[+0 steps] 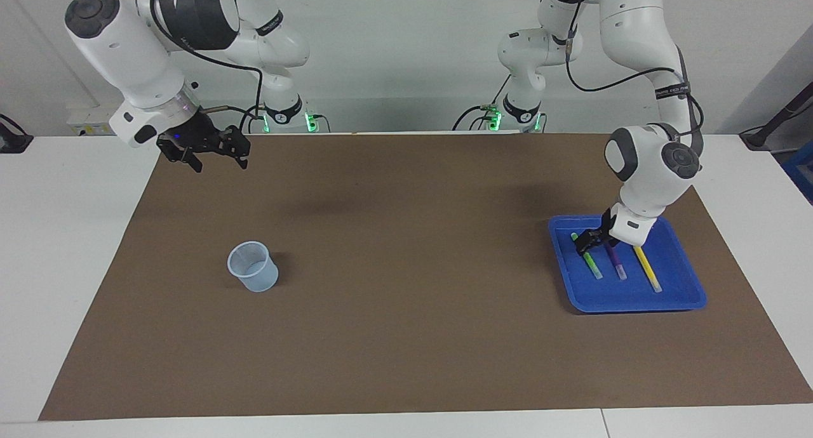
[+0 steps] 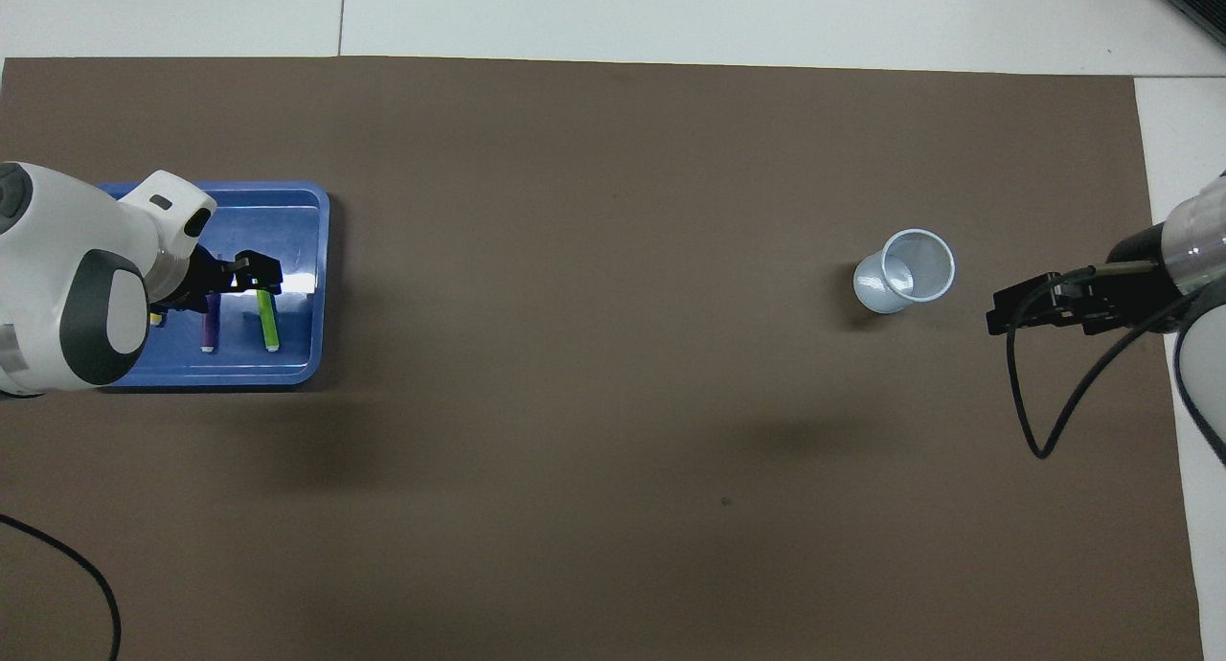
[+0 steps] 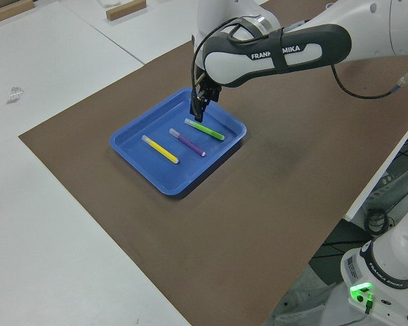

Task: Transfer and insert pens with both arms
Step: 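Lower the left gripper and grasp the green pen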

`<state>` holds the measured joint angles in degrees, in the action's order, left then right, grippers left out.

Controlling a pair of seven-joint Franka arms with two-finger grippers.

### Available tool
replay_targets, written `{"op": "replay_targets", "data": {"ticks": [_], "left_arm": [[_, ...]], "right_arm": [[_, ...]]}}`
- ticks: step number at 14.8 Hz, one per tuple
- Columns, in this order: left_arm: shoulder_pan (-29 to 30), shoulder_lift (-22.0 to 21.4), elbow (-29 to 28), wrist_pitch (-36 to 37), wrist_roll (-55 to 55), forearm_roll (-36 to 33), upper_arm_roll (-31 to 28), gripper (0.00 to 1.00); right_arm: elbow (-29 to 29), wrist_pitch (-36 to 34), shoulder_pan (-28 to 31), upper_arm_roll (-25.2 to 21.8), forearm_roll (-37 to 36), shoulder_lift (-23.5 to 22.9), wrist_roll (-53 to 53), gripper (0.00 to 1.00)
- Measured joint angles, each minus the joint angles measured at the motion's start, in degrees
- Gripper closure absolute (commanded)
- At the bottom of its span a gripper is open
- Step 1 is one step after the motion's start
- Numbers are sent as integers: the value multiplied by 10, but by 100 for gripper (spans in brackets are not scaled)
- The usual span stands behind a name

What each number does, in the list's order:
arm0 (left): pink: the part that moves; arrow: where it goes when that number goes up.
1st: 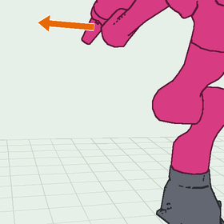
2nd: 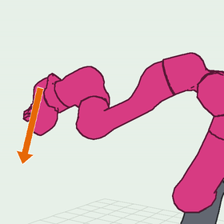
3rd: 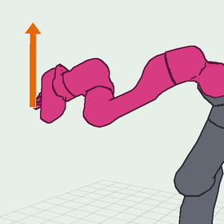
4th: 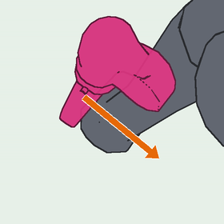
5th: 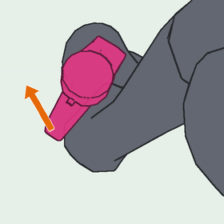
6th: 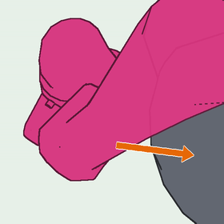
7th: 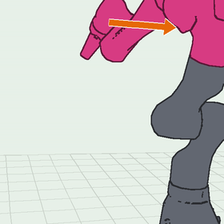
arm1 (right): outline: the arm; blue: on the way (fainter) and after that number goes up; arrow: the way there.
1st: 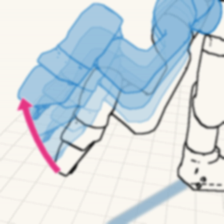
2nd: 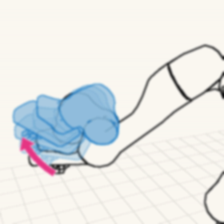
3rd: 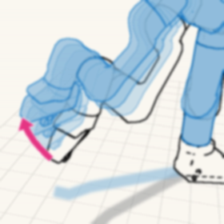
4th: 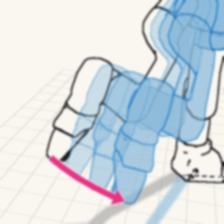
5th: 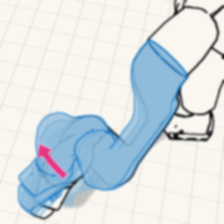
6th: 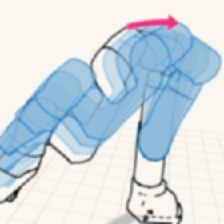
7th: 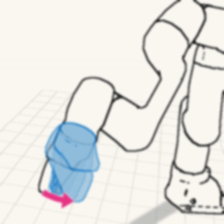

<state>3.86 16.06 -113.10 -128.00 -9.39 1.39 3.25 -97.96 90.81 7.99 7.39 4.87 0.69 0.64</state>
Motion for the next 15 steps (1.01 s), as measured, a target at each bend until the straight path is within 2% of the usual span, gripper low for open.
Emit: {"op": "replay_targets", "data": {"ticks": [5, 6, 9, 13, 15], "left_arm": [[-1, 7, -29, -39, -22, 0, 1, 8], [-1, 8, -31, -41, -26, 0, 2, 13], [-7, 10, -32, -42, -32, 0, 3, 41], [-7, 9, -32, -42, -33, 0, 3, 52], [-7, 9, -32, -42, -33, -1, 3, 65]], "right_arm": [[0, -1, 6, -2, -1, 2, 0, 0], [0, -1, 12, -2, -1, 2, 3, 0], [-1, -1, 20, -3, -1, 2, 13, 0], [-1, -1, 19, -1, -1, 2, 13, 0], [-3, -1, 19, -1, -1, 3, 13, 0]]}}
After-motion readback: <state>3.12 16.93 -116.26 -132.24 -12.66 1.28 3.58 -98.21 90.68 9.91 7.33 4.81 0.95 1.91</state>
